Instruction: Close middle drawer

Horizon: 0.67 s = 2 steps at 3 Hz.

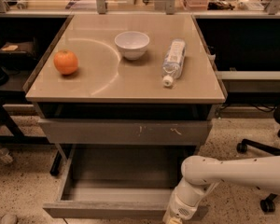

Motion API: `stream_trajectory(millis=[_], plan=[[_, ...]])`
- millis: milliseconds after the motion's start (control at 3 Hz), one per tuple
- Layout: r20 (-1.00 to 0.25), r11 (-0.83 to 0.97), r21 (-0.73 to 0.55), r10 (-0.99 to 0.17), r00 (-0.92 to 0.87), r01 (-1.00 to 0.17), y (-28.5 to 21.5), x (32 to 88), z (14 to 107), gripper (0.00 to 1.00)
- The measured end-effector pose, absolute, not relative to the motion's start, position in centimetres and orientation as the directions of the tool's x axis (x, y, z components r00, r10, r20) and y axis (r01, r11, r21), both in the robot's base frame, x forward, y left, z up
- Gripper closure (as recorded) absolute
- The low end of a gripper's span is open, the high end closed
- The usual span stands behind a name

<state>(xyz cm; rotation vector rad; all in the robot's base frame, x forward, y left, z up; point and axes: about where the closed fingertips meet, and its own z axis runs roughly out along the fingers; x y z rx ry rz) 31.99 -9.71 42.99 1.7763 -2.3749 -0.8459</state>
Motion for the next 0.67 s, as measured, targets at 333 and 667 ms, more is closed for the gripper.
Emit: stream_trajectory(millis=[333, 667], plan=[[-0.271, 0.187, 0.455, -0.902, -0.335, -0.871, -9.71, 31.98, 42.98, 0.00], [-0.271, 0.187, 0.455, -0.902, -0.335, -0.871, -9.71, 31.98, 42.98, 0.00]])
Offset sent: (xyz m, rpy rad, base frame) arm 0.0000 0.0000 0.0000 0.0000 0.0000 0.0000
